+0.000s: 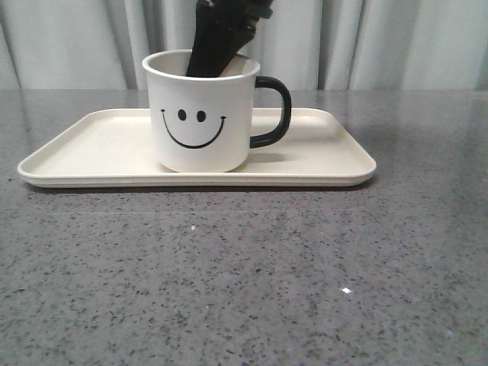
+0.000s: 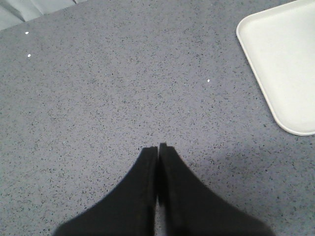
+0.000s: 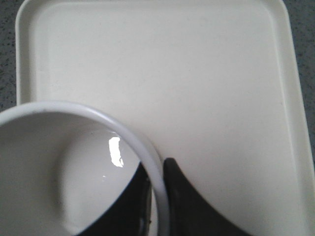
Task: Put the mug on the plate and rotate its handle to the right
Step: 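Lower the rotated mug onto the tray with the right gripper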
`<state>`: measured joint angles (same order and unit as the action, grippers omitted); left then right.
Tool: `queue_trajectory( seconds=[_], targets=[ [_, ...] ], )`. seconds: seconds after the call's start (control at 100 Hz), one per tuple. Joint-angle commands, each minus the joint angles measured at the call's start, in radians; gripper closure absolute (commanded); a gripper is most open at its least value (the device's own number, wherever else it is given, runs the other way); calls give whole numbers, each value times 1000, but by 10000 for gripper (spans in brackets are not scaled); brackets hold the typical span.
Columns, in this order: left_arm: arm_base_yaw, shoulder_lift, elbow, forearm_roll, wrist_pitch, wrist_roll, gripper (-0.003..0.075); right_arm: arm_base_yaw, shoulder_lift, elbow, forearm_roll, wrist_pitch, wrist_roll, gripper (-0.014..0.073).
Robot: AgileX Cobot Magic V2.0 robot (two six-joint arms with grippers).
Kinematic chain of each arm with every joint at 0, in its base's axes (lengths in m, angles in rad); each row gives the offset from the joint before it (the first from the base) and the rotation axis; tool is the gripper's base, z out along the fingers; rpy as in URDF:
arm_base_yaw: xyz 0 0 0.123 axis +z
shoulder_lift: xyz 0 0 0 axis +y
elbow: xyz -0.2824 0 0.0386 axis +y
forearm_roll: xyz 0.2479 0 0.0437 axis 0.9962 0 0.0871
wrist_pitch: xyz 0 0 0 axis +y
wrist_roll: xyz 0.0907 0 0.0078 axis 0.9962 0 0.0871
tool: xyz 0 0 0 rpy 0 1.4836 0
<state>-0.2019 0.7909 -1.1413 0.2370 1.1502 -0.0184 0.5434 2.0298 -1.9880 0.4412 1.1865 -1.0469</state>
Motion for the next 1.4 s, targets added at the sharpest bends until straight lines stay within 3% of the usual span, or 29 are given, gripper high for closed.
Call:
queue_trajectory(
  seconds=[0.0,1.39],
  targets=[
    [0,-1,-25,6,-52,-9,740,0,-59,-37,64,-23,-43,704],
    [0,-1,-25,-14,-50,-9,740,0,-37,-37,77,-25,-66,701]
  ],
)
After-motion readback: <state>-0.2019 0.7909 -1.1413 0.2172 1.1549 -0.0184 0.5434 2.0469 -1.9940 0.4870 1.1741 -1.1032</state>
